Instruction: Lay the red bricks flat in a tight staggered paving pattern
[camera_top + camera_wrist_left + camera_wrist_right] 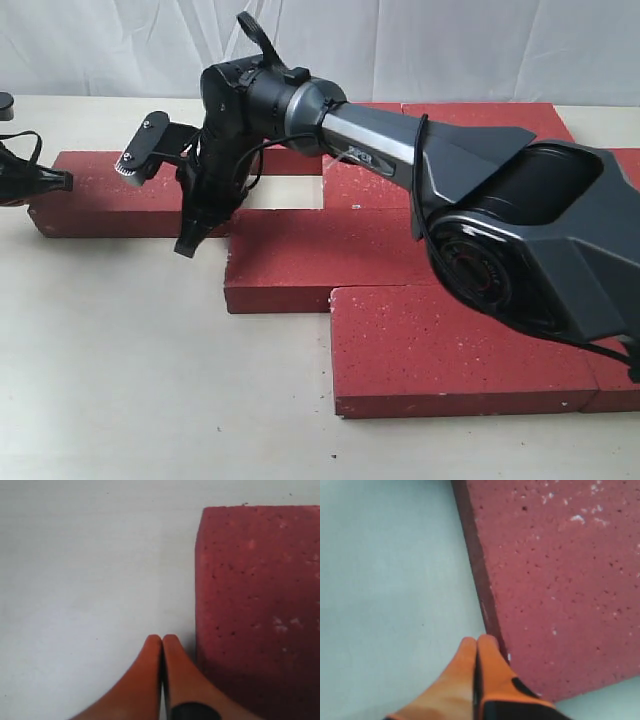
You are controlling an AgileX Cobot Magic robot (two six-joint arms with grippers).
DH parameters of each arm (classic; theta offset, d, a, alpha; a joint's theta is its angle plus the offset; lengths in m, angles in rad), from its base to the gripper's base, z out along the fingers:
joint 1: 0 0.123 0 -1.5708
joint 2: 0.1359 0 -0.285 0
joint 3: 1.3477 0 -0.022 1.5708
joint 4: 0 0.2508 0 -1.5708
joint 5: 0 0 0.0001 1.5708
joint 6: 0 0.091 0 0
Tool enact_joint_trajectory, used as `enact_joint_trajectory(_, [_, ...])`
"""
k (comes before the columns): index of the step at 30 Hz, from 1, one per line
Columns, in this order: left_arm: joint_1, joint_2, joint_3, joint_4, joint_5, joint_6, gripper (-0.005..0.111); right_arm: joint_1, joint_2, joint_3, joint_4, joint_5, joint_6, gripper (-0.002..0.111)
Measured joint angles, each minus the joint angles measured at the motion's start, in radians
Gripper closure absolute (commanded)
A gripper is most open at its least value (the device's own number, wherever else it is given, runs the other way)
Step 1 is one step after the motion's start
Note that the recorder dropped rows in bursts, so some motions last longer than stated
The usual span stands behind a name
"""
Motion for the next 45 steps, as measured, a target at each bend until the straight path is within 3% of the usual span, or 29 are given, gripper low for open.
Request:
enact_joint_trajectory(9, [-0.010,0.000,0.000,0.000,-0.022,0.013,0.107,0.000,-0.038,0.000,-0.016,0.025,0.040,0.109])
enact_joint_trajectory(16, [-0.010,0.000,0.000,0.000,-0.024,0.013,0.107,-0.078,-0.112,-0.031,-0.057,-0.251,0.210,0.109])
enact_joint_trajectory(24, [-0.010,0.000,0.000,0.000,-0.035,0.013,0.107,-0.143,0.021,-0.125,0.024,-0.295,0.262,0.109])
enact_joint_trajectory(39, [-0.010,0.000,0.000,0.000,-0.050,0.017,0.107,-0.139,0.062,-0.154,0.066,-0.018,0.293,0.109])
enact_joint_trajectory(45, [-0.010,0.000,0.000,0.000,-0.050,0.017,0.107,-0.139,0.064,-0.154,0.073,0.010,0.293,0.109])
